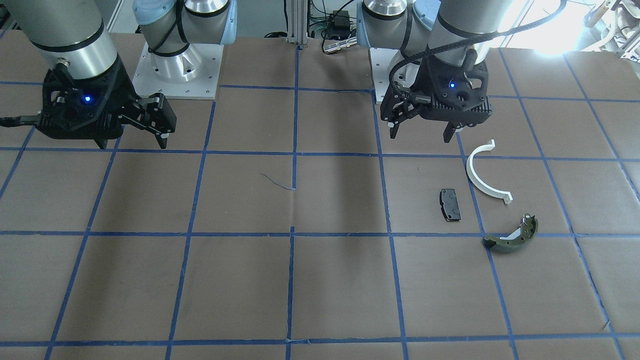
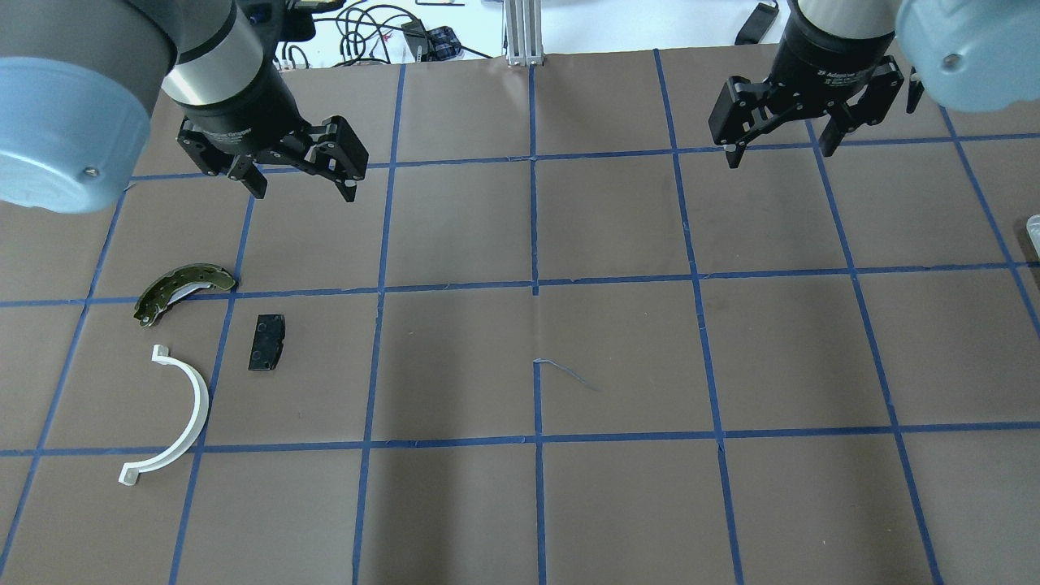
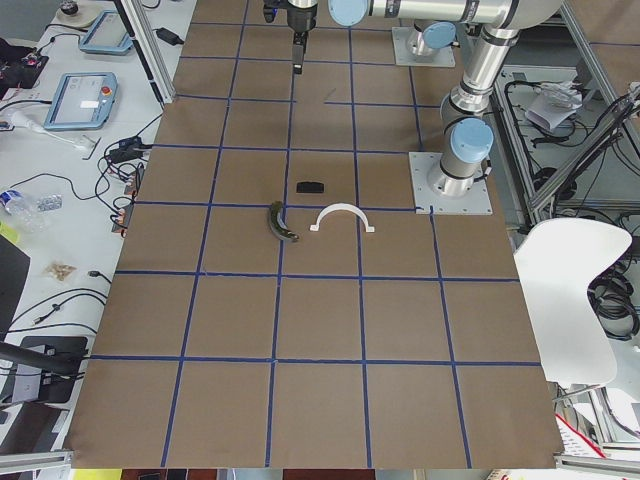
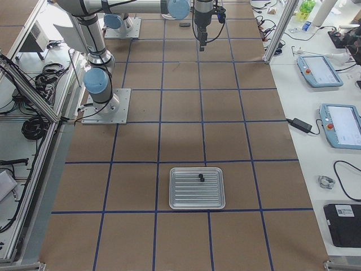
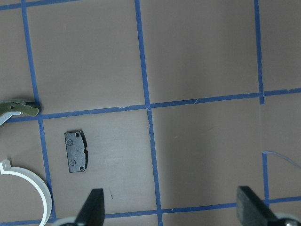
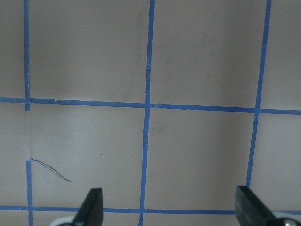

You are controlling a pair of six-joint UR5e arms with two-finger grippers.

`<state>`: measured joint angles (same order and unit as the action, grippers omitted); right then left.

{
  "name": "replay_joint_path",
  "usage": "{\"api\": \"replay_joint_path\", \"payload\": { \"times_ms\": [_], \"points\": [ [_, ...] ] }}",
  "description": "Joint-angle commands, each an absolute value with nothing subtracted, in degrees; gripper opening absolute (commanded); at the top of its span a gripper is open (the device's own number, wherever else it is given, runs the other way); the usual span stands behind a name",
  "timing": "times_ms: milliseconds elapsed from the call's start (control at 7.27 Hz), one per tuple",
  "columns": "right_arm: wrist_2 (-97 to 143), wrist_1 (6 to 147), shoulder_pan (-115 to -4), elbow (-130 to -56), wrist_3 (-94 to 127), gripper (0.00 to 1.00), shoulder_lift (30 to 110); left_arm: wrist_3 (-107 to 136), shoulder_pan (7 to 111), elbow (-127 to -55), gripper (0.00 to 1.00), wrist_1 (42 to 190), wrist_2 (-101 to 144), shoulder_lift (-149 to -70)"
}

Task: Place bearing gear from tray to pile

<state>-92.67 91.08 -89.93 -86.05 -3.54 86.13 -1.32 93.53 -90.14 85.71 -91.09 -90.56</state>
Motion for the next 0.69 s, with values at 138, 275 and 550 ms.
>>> {"api": "replay_joint_path", "payload": {
  "times_ms": [138,275,550],
  "points": [
    [-92.4,91.0,-89.9,-86.3,-3.5,1.0,86.1,-1.5,93.6,-90.3,1.0,85.7,-91.1,-90.6],
    [-91.9,90.9,-89.9,-86.3,-3.3,1.0,86.3,-1.6,93.6,-90.2,1.0,85.7,-91.1,-90.5],
    [-88.5,91.1,-89.9,-86.3,-3.6,1.0,87.1,-1.6,93.6,-90.2,1.0,85.7,-91.1,-90.5]
  ]
}}
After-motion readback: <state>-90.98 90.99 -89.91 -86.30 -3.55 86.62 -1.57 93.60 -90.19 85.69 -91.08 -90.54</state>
